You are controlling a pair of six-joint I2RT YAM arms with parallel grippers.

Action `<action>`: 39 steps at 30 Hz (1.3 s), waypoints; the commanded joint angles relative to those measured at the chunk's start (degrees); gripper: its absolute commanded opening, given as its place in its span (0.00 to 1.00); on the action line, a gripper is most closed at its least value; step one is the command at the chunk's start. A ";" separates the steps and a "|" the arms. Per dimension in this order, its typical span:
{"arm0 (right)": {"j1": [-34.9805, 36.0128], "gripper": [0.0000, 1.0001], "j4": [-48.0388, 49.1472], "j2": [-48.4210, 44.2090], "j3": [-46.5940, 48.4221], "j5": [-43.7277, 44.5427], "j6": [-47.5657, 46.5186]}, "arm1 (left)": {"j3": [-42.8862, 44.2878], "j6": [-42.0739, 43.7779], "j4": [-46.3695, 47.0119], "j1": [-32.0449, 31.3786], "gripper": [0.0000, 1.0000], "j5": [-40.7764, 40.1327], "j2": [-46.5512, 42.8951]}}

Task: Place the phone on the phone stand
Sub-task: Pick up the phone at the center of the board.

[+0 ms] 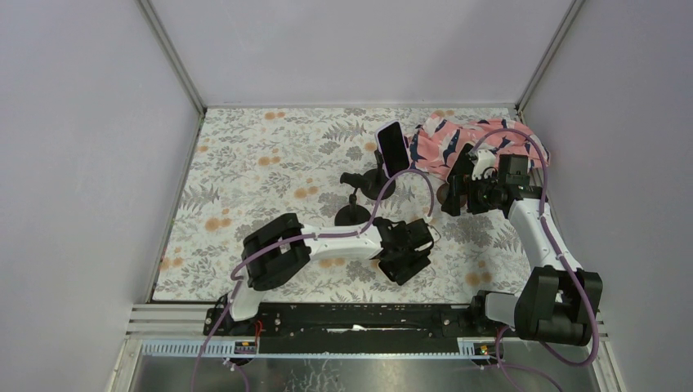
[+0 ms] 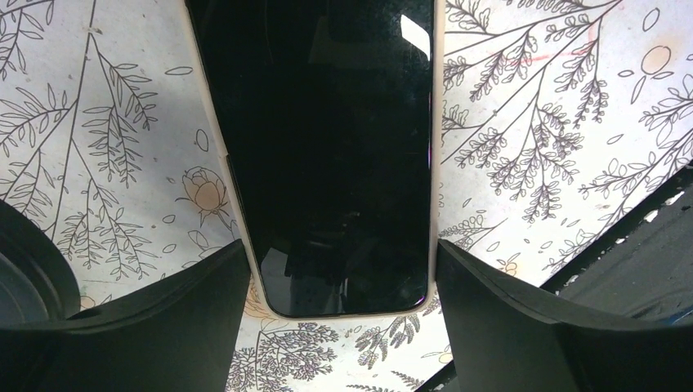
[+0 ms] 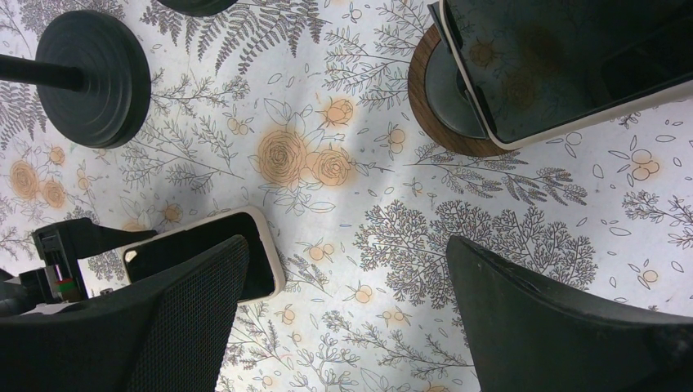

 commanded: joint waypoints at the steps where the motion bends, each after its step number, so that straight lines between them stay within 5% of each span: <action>1: -0.40 1.00 0.27 -1.82 1.19 -1.48 0.00 | -4.36 1.20 -6.90 0.95 0.89 5.20 8.88; 5: -0.40 1.00 0.21 -1.72 1.15 -1.72 -0.08 | -4.24 1.28 -6.87 1.04 0.87 4.37 9.80; 15: -0.40 1.00 -0.64 -0.86 1.26 -4.82 -0.04 | -5.06 -1.39 -3.60 1.56 0.43 3.15 6.80; 23: -0.40 1.00 -2.46 2.70 1.67 -12.05 0.47 | -7.93 -5.28 3.14 1.87 0.23 -0.73 -1.52; 39: -0.40 1.00 -4.62 9.96 3.13 -21.34 1.73 | -14.05 -9.98 13.88 3.11 0.11 -3.48 -11.36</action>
